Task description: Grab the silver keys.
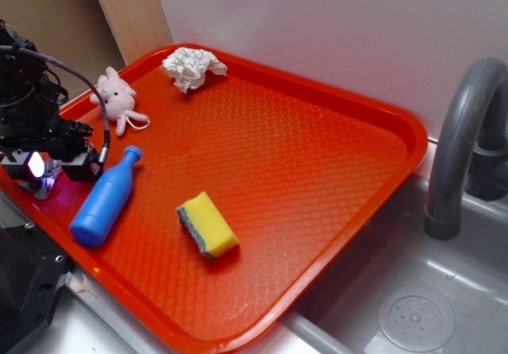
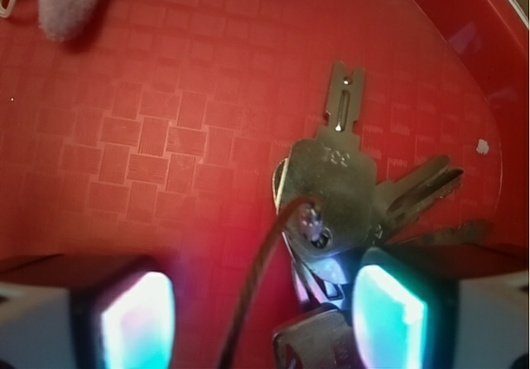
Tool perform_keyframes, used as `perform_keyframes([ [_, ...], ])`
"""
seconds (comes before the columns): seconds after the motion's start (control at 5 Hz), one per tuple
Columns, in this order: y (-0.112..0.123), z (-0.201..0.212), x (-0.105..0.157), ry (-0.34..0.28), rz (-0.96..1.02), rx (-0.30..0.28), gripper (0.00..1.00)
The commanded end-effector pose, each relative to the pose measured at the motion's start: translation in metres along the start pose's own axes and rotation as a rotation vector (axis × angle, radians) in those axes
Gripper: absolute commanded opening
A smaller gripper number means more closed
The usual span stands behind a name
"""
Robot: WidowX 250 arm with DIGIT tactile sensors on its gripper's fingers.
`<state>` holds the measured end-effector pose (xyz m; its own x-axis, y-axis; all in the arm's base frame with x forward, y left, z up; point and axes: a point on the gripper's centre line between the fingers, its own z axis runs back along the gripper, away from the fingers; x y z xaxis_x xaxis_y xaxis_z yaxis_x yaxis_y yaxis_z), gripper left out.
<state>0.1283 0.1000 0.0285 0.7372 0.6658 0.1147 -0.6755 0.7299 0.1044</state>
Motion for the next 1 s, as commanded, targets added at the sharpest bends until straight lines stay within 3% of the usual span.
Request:
perform_keyframes([
  [0.0, 0.010, 0.017, -0.003, -0.026, -0.008, -0.019, 0.00],
  [0.2, 0.018, 0.050, 0.003, -0.012, -0.039, -0.040, 0.00],
  [0.4, 0.018, 0.093, 0.003, -0.047, -0.109, -0.043, 0.00],
  [0.6, -0.002, 0.146, 0.000, -0.091, -0.234, -0.048, 0.00],
  [0.8, -0.034, 0.200, 0.017, -0.114, -0.468, -0.177, 0.00],
])
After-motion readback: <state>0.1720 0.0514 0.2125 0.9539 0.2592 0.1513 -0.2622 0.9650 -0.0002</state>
